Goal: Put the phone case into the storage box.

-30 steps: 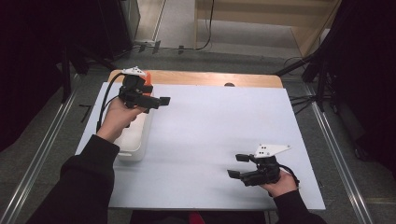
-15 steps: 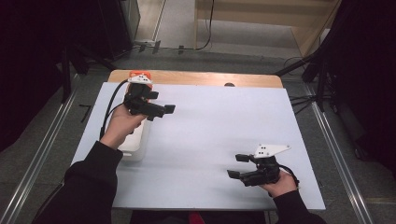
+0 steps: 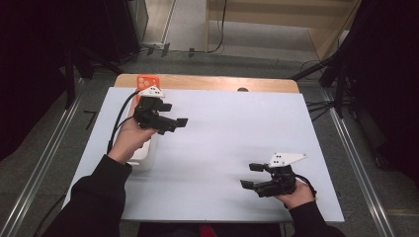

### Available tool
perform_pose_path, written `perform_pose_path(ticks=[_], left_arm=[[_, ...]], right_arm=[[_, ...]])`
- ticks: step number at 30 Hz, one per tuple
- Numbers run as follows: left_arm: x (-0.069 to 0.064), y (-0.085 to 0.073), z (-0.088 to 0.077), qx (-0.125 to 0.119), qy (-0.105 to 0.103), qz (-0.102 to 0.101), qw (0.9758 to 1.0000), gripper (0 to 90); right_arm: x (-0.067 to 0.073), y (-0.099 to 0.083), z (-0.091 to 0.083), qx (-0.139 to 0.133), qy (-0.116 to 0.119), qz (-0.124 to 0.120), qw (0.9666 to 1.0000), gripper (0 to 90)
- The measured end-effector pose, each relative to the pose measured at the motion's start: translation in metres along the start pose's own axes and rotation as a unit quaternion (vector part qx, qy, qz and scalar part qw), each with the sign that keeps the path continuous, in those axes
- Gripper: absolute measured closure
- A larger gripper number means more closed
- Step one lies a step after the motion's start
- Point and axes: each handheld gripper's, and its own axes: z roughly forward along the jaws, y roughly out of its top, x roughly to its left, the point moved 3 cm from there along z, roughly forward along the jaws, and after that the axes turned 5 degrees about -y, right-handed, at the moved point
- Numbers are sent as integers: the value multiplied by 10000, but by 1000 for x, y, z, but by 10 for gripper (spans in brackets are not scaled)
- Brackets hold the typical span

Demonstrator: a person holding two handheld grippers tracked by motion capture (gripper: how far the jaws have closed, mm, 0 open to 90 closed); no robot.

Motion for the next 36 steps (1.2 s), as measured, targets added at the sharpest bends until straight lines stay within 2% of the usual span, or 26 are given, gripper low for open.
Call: perform_pose_path(ticks=[5,9,18,36], left_arm=[[-5,-5,1,17,-47,29,10000,133],[-9,-9,2,132,-96,80,9998,133],[-17,-19,4,133,-242,126,9995,133],[-39,-40,7,253,-532,420,9974,133]], right_arm=[[0,0,0,1,0,-1,10000,250],[0,0,1,9,-1,-6,10000,250],[0,0,0,6,1,-11,10000,250],[1,0,0,-10,1,-15,10000,250]])
